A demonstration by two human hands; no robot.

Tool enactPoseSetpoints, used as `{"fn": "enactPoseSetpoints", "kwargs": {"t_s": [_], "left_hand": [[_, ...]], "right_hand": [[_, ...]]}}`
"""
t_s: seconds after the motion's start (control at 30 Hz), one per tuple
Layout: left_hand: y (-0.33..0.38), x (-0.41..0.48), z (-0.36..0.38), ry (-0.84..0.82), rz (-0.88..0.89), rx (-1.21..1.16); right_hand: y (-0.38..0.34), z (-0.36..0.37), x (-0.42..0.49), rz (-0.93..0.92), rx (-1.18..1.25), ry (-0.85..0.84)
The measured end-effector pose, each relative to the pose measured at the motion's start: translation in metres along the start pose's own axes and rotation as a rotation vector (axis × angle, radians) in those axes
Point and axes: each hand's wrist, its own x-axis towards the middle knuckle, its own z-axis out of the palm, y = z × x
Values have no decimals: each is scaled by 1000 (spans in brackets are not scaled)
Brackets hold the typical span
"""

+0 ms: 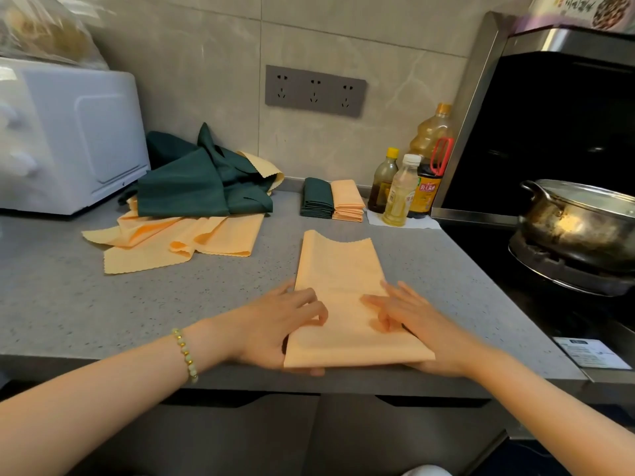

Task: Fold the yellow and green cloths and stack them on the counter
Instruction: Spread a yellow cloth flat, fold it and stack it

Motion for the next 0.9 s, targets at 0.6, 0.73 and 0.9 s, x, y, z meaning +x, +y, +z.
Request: {"fn": "enactPoseSetpoints", "kwargs": {"t_s": [0.6,0.73,0.9], "left_hand": [[-36,43,-6,338,-557,-540],[-43,61,-3,366,-755,-661],[-43,68,1,355,-814,-609]], "right_hand": [[11,-18,60,497,502,235],[27,-10,90,762,477,251],[36,0,100,852,374,253]]}}
